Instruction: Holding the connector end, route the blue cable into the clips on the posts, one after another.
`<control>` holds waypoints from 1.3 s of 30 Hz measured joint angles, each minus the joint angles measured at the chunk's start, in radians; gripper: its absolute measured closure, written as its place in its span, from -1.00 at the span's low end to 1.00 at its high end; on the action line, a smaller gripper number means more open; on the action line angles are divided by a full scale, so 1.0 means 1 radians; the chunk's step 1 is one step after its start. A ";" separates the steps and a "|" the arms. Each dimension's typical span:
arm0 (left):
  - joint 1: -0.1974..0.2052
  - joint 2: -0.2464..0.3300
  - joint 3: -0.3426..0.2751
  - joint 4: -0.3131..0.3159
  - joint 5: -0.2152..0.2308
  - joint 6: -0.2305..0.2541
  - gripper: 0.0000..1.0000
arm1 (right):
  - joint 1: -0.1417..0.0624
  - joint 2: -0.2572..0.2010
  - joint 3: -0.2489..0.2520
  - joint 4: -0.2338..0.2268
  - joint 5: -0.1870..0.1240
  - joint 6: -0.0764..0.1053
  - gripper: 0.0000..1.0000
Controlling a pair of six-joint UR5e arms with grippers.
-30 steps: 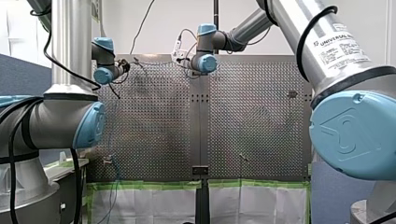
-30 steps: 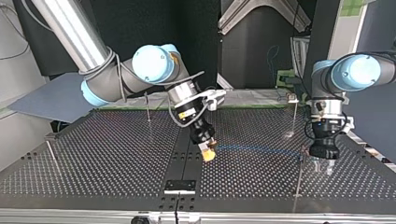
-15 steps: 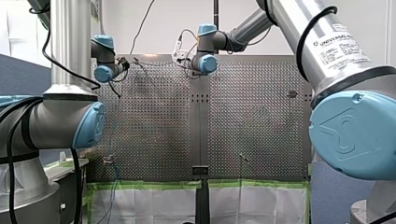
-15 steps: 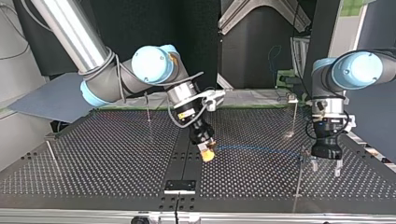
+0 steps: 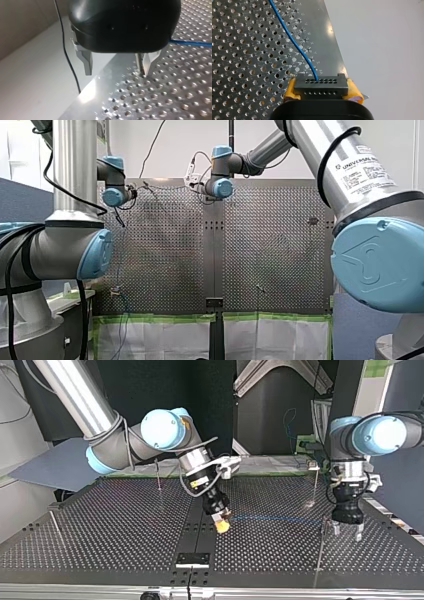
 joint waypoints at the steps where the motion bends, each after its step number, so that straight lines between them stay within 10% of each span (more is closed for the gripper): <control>1: -0.003 0.001 0.000 -0.013 -0.003 0.012 -1.00 | 0.000 0.000 0.000 0.001 -0.001 0.000 1.00; 21: -0.077 0.122 -0.089 -0.197 -0.013 0.138 -1.00 | -0.004 0.000 0.000 0.004 -0.004 -0.001 1.00; 39: -0.126 0.213 -0.094 -0.343 -0.147 0.249 -1.00 | -0.008 0.001 0.001 0.006 -0.004 0.000 1.00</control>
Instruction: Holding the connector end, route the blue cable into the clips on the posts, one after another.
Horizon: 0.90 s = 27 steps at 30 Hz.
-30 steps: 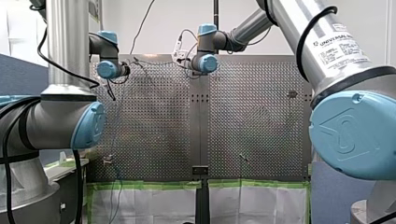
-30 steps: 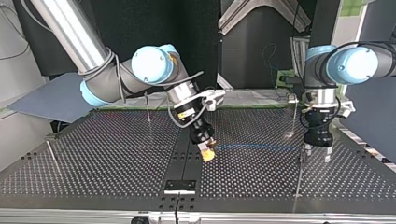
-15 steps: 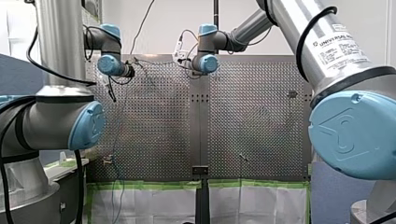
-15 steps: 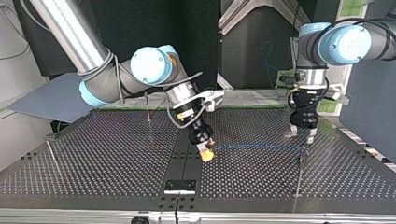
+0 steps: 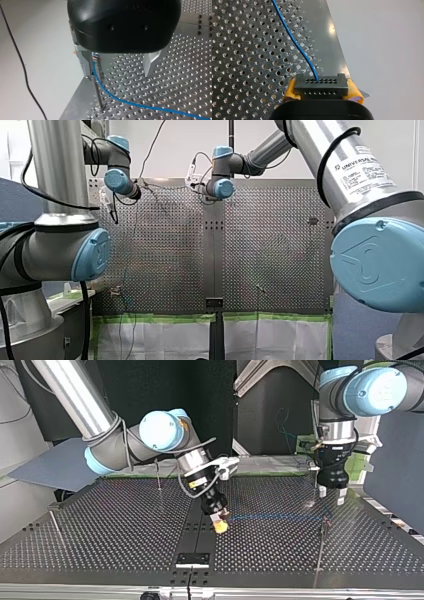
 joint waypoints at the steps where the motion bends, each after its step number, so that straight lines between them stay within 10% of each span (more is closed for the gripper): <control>1: -0.001 0.007 0.000 -0.011 -0.007 0.010 -1.00 | -0.001 0.000 0.000 0.000 0.001 0.000 1.00; 14: -0.002 0.065 0.000 -0.044 0.045 0.113 -1.00 | -0.011 0.002 0.002 0.018 0.008 -0.004 1.00; 27: 0.008 -0.011 0.003 -0.058 0.107 0.219 -1.00 | -0.011 0.006 0.005 0.027 0.009 -0.006 1.00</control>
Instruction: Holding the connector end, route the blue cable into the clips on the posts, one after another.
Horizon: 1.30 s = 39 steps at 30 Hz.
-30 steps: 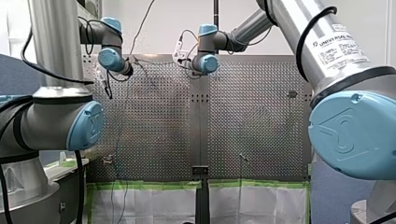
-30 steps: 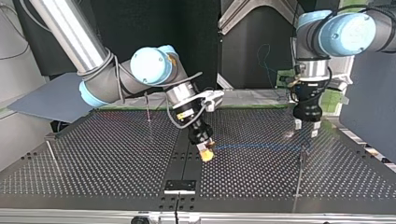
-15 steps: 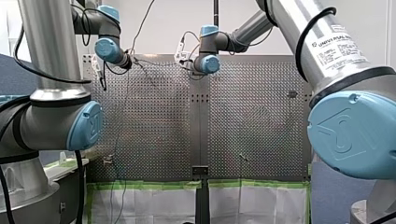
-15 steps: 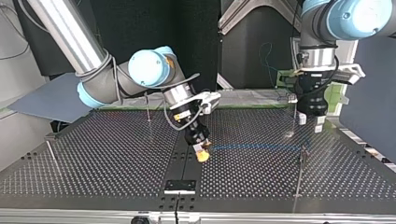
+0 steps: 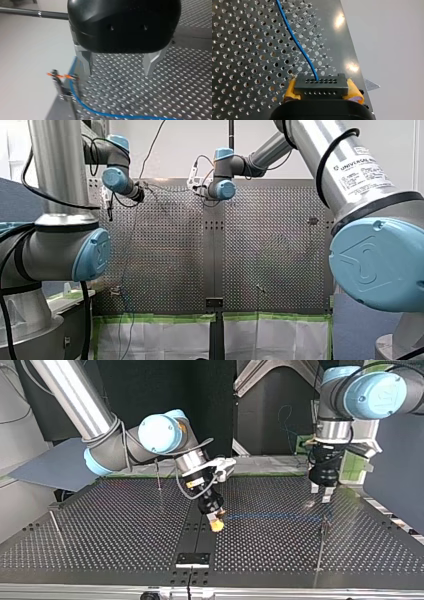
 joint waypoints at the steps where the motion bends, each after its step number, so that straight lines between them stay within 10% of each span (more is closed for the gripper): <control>1: 0.001 -0.006 0.001 -0.005 -0.001 0.011 -1.00 | 0.000 0.000 0.000 0.000 0.000 0.000 1.00; 13: 0.003 0.014 0.027 -0.027 0.001 0.092 -1.00 | -0.002 0.005 0.000 -0.002 0.003 -0.001 1.00; 39: 0.003 0.025 0.128 -0.079 0.001 0.061 -1.00 | -0.003 0.015 0.000 -0.005 0.006 -0.001 1.00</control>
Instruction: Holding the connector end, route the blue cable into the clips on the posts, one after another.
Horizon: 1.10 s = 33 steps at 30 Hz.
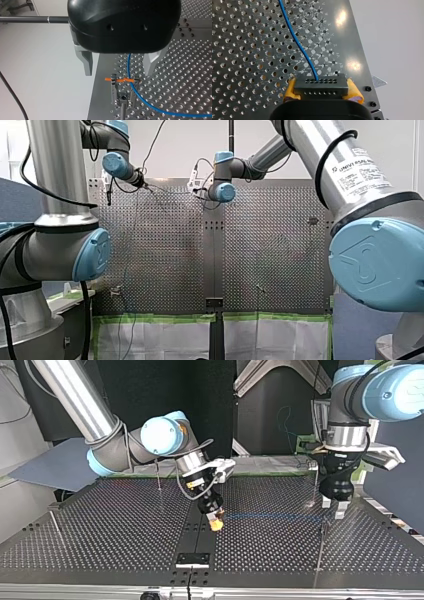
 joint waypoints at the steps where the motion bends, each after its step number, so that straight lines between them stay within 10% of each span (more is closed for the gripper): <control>1: 0.000 -0.001 0.002 -0.001 -0.001 0.000 -1.00 | 0.000 0.000 0.000 0.000 0.000 0.000 1.00; 33: -0.015 -0.004 0.005 -0.003 -0.041 -0.001 -1.00 | -0.004 0.004 0.000 0.001 -0.006 0.000 1.00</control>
